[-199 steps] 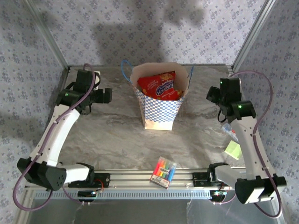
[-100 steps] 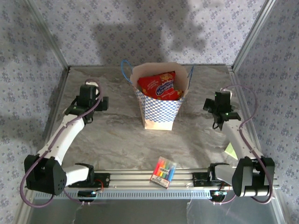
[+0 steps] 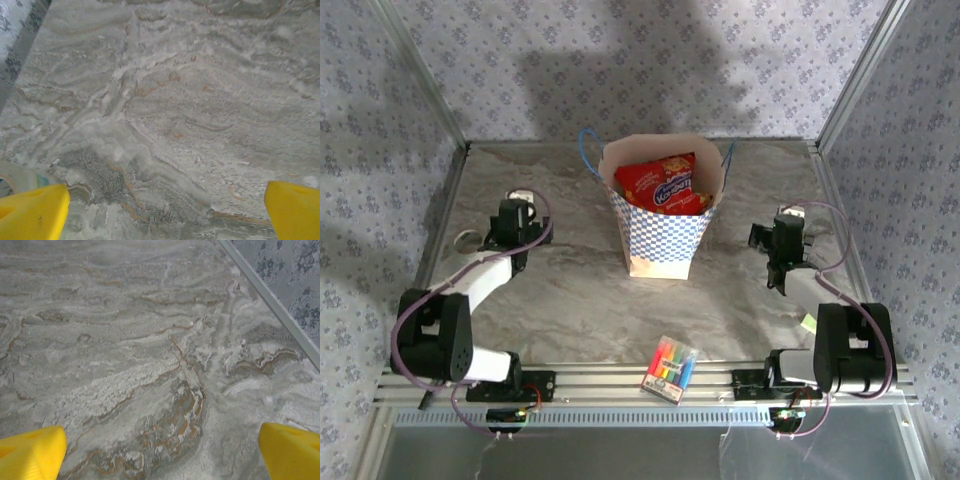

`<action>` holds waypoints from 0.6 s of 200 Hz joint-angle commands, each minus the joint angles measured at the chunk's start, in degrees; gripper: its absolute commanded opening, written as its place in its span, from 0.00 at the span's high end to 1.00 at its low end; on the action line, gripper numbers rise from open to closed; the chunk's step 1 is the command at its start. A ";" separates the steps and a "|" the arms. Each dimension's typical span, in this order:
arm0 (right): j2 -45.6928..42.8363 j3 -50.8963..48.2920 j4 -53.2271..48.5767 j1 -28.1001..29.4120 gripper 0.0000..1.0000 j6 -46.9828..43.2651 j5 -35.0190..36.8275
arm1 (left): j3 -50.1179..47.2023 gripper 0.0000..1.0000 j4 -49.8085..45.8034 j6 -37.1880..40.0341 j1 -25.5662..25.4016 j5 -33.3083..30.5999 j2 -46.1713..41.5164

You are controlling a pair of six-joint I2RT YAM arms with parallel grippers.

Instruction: Place the snacks into the paper bag

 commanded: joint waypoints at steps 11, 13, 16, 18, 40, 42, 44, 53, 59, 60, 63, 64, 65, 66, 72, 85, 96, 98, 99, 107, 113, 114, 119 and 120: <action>2.73 -1.90 8.19 -0.71 0.00 -1.03 1.11 | -0.61 0.00 10.91 2.41 1.75 -0.53 3.02; 2.95 -1.98 8.84 -0.71 0.00 -1.12 1.11 | -0.56 0.00 10.99 2.42 1.91 -0.42 3.11; 3.11 -1.90 8.82 -0.72 0.00 -1.82 1.11 | -0.50 0.00 11.16 2.42 2.06 -0.20 3.36; 3.13 -1.72 8.42 -0.78 0.00 -1.73 1.06 | -0.56 0.00 11.26 2.47 2.14 -0.03 3.50; 3.70 -2.77 12.83 -1.22 0.00 -1.74 -0.13 | -1.94 0.00 13.80 2.86 2.63 1.53 4.04; 3.81 -2.92 13.45 -1.31 0.00 -1.62 -0.27 | -2.15 0.00 14.11 2.86 2.68 1.72 4.09; 3.83 -2.92 13.73 -1.32 0.00 -1.49 -0.49 | -2.40 0.00 14.50 2.88 2.69 1.90 4.04; 4.46 -3.15 15.26 -1.66 0.00 -1.94 -1.88 | -3.70 0.00 16.56 3.11 2.82 2.79 4.16; 4.89 -3.18 16.24 -1.74 0.00 -2.73 -2.67 | -4.71 0.00 17.73 3.20 2.87 2.97 4.15; 5.02 -3.25 16.51 -1.76 0.00 -2.85 -2.76 | -4.88 0.00 18.03 3.16 2.82 3.01 4.17; 5.39 -3.50 17.40 -1.72 0.00 -3.04 -3.09 | -5.32 0.00 18.92 3.15 2.86 2.93 4.19; 5.54 -3.54 17.70 -1.75 0.00 -3.18 -3.19 | -5.50 0.00 19.23 3.18 2.87 2.94 4.15; 5.74 -3.66 18.03 -1.76 0.00 -3.33 -3.24 | -5.67 0.00 19.48 3.20 2.87 2.99 4.13; 5.89 -3.76 18.46 -1.76 0.00 -3.50 -3.35 | -5.89 0.00 19.78 3.16 2.82 3.02 4.16; 6.77 -4.42 20.47 -1.73 0.00 -3.84 -4.07 | -7.07 0.00 21.33 3.36 2.83 3.27 4.00; 8.34 -4.72 22.45 -1.37 0.00 -5.00 -5.42 | -9.80 0.00 25.90 3.69 2.80 4.21 3.85; 9.54 -5.04 24.19 -1.08 0.00 -6.35 -7.77 | -11.44 0.00 28.63 3.85 3.01 5.20 3.86; 9.85 -5.14 24.67 -1.00 0.00 -6.45 -8.19 | -11.75 0.00 29.07 3.88 3.08 5.41 3.91; 10.01 -5.25 24.95 -0.99 0.00 -6.59 -8.33 | -11.83 0.00 29.28 3.85 3.11 5.50 3.97; 10.81 -5.74 26.23 -0.74 0.00 -7.55 -9.83 | -12.34 0.00 30.54 3.34 3.42 5.47 4.09; 11.06 -5.97 26.85 -0.57 0.00 -8.06 -10.38 | -12.58 0.00 30.72 2.90 4.05 6.09 4.06; 11.09 -6.06 27.10 -0.48 0.00 -8.21 -10.51 | -12.64 0.00 30.85 2.84 4.12 6.24 4.08; 11.21 -6.23 27.46 -0.38 0.00 -8.52 -10.86 | -12.94 0.00 31.57 2.44 4.58 6.83 4.18; 11.30 -6.23 27.53 -0.33 0.00 -8.55 -10.98 | -13.00 0.00 31.62 2.39 4.65 7.00 4.19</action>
